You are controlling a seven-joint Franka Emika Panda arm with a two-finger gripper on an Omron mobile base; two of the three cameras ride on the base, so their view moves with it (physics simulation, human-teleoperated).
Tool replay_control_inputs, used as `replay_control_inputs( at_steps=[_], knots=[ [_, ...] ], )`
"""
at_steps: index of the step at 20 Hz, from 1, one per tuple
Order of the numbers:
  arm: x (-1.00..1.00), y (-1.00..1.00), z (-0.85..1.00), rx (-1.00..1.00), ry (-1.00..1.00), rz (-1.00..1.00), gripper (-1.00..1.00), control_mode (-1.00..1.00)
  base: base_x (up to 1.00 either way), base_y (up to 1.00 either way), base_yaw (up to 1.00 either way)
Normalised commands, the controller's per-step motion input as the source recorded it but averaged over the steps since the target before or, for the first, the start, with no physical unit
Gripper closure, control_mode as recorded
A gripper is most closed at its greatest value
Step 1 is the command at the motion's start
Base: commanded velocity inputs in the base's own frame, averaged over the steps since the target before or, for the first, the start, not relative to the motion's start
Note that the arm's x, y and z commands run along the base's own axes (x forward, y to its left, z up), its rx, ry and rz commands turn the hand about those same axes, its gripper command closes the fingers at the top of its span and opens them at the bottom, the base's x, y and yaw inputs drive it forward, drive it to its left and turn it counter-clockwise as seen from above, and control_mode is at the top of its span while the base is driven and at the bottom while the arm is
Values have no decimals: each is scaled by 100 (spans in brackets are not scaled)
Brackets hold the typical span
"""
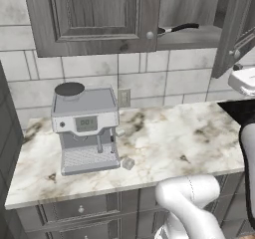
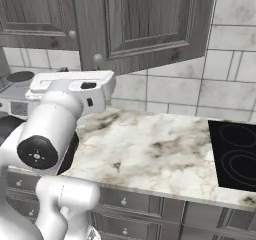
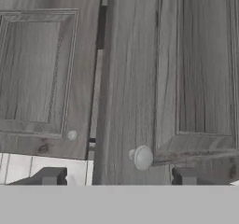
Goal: Pick the pan from the cabinet and place it on the stove. Then turn on the stove burner for the pan.
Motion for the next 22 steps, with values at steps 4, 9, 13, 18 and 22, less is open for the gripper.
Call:
replay_control_inputs(
  at_steps=[4, 9, 13, 18, 22],
  knots=[
    [-61, 52, 30, -16, -4, -1, -100, -100, 0, 0, 0],
    [-7, 43, 12, -21, 11, -19, -100, -100, 0, 0, 0],
    [6, 50, -2, -33, 20, -35, -100, -100, 0, 0, 0],
    [24, 51, -5, -32, 21, -32, -100, -100, 0, 0, 0],
    [43, 35, -13, -26, 22, -28, -100, -100, 0, 0, 0]
  ],
)
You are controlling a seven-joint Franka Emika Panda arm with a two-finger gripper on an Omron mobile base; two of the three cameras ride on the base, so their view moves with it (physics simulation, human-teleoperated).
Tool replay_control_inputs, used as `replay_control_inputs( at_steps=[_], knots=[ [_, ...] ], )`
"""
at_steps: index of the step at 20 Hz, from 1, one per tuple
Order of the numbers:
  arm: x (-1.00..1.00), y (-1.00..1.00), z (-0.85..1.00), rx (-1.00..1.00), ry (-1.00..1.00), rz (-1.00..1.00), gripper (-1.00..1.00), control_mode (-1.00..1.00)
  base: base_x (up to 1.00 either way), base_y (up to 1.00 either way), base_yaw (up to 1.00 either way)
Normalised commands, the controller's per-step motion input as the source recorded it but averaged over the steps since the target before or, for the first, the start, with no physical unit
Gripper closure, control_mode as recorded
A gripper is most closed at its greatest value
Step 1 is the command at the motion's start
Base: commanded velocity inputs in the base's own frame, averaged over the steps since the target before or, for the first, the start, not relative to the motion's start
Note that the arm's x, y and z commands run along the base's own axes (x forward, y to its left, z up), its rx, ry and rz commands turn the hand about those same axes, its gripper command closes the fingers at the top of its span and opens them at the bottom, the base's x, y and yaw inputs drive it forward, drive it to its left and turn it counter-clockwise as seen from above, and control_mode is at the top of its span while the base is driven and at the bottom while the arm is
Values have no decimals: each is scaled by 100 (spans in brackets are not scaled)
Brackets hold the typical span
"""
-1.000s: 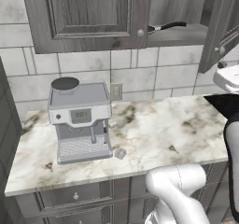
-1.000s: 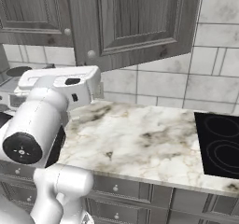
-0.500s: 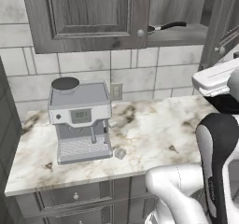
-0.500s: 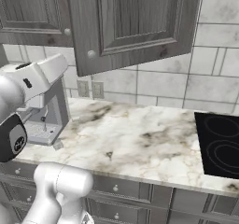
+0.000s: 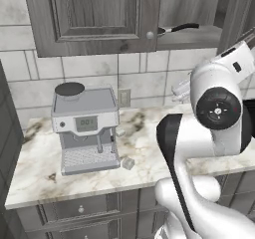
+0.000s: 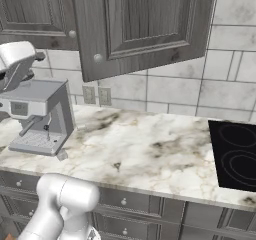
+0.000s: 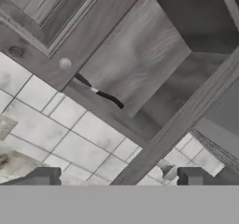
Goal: Pick the pan from the cabinet and place it on the stove. Then turn on the stove burner for the pan.
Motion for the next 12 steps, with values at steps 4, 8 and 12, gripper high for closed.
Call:
replay_control_inputs(
  at_steps=[4, 8, 12],
  knots=[
    [68, 3, -20, -16, 18, -16, -100, -100, 0, 0, 0],
    [73, 0, -23, -13, 17, -13, -100, -100, 0, 0, 0],
    [66, -1, -15, -8, 15, -9, -100, -100, 0, 0, 0]
  ],
)
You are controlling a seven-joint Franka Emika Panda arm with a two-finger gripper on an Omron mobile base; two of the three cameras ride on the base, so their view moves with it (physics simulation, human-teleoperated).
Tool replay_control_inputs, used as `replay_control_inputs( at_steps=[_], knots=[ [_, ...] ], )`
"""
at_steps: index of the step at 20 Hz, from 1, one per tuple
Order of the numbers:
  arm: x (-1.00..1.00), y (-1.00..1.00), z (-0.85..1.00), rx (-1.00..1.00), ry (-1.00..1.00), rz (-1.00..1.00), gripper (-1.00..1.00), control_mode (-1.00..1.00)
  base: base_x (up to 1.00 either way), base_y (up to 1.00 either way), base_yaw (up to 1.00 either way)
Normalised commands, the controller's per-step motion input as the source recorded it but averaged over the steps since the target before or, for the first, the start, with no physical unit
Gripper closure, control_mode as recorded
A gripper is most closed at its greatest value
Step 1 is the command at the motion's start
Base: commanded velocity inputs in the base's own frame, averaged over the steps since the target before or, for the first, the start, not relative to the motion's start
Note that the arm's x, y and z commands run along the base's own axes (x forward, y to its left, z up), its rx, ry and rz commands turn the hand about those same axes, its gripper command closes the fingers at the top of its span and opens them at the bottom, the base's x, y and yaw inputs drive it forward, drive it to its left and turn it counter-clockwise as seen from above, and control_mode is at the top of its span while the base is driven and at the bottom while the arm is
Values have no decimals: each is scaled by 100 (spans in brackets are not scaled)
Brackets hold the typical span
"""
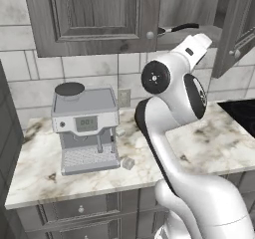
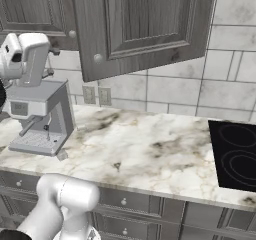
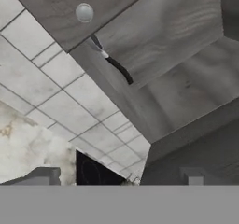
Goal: Pick the pan from the cabinet and place it on the stove. Then turn on the stove burner for the pan.
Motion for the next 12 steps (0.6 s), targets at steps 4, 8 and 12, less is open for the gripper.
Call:
replay_control_inputs(
  at_steps=[4, 8, 12],
  knots=[
    [52, -25, -6, -4, 15, -2, -100, -100, 0, 0, 0],
    [39, -38, -2, -1, 14, 0, -100, -100, 0, 0, 0],
    [36, -33, -10, -1, 13, 0, -100, -100, 0, 0, 0]
  ],
)
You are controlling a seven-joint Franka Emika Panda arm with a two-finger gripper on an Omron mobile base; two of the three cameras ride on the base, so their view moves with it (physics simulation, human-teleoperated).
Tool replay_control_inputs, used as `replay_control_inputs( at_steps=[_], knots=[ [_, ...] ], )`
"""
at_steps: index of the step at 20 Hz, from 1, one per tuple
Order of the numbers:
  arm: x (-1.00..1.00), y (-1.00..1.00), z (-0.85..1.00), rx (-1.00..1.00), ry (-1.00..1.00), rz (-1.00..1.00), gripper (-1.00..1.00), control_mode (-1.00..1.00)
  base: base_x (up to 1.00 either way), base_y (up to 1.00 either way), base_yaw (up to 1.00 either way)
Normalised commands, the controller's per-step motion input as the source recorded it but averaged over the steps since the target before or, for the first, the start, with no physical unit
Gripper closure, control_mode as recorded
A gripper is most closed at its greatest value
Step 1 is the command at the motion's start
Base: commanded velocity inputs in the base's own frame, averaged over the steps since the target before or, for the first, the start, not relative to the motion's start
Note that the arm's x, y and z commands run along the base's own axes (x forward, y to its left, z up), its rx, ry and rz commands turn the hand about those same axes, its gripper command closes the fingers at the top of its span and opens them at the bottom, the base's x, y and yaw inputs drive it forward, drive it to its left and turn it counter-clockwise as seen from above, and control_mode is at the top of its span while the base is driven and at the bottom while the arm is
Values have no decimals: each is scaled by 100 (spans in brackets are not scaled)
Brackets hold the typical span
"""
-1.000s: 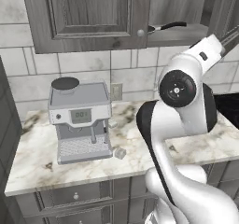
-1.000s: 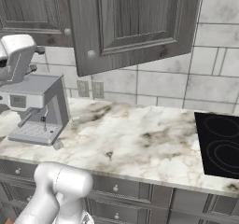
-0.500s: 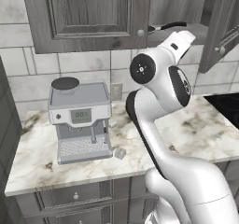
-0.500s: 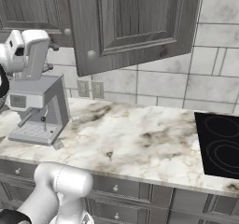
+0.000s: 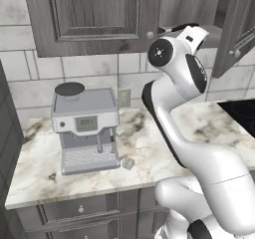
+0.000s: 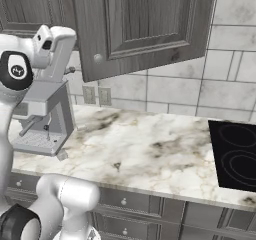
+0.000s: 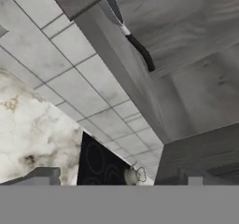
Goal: Pick the pan from the cabinet and place it on the stove. Then turn on the stove burner for the pan.
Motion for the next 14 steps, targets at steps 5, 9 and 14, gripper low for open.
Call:
replay_control_inputs(
  at_steps=[5, 9, 14],
  knots=[
    [-3, -27, -4, -2, 5, -3, -100, -100, 0, 0, 0],
    [-28, -32, -3, 0, 2, -11, -100, -100, 0, 0, 0],
    [-25, -37, 0, 0, 6, -12, -100, -100, 0, 0, 0]
  ],
)
